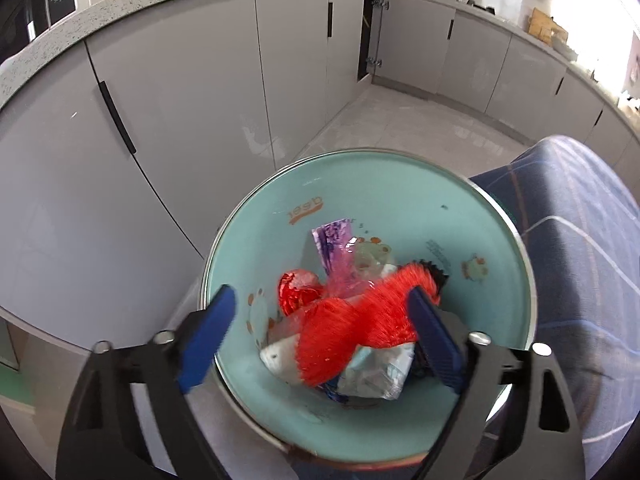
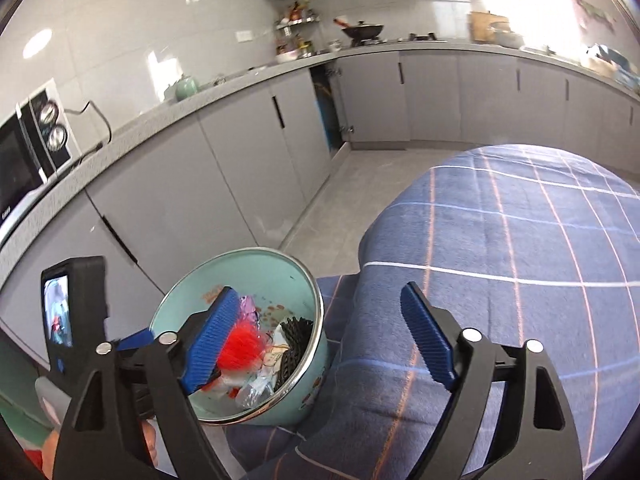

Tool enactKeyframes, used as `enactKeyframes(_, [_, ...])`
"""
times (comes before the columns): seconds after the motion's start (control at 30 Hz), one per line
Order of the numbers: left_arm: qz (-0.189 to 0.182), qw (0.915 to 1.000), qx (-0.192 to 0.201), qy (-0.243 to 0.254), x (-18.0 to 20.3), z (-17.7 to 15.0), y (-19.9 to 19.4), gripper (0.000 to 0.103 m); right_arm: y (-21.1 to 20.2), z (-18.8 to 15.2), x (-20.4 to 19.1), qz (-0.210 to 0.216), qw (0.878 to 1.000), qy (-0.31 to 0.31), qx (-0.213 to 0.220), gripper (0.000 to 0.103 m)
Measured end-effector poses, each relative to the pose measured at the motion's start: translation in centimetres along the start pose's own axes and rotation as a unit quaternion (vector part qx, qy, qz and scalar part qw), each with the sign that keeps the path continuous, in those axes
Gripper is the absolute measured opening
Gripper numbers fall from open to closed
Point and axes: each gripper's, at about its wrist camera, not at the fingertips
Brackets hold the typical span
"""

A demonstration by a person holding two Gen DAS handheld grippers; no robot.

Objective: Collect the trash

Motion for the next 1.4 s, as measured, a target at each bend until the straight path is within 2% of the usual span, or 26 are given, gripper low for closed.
enactKeyframes(0.03, [0.0, 1.0, 0.005, -0.007, -0.2, -0.1, -0.6, 0.094, -0.2, -0.1, 0.1, 0.0, 1.0, 0.003, 0.002, 0.089])
enactKeyframes(0.33, [0.026, 0.9967, 0.073, -0.024, -1.7, -2.3, -7.4, 0.097, -3.3, -1.6, -0.7, 0.006, 1.0, 0.014, 0.018, 0.089])
enactKeyframes(0.6, [0.067, 0.985, 0.159, -0.015, -3.6, -5.5, -14.8, 0.097, -8.6, -3.0, -2.3, 0.016, 0.998, 0.009, 0.065, 0.089])
enactKeyframes(0.77, [0.065, 0.9772, 0.202, -0.009, -4.3, -7.5, -18.7, 0.097, -12.6, -4.4, -3.5, 0.011, 0.995, -0.001, 0.104, 0.089])
enactKeyframes(0.97, [0.061, 0.9713, 0.23, -0.012, -5.2, -9.6, -22.2, 0.098, -16.5, -5.2, -4.5, 0.008, 0.99, -0.02, 0.141, 0.089])
enactKeyframes(1.2, [0.053, 0.9605, 0.273, -0.002, -5.6, -11.5, -25.8, 0.098, -19.1, -5.6, -5.7, 0.006, 0.986, -0.031, 0.164, 0.09])
enactKeyframes(1.4, [0.053, 0.9566, 0.287, 0.0, -6.1, -12.0, -27.4, 0.098, -21.2, -5.6, -6.1, 0.0, 0.982, -0.031, 0.187, 0.091])
Point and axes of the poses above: each gripper's, at about its wrist camera, not at the fingertips, and y roughly the way its jaws point, x to its right, z to its top, and after that the axes turned 7 degrees about -y, right-handed
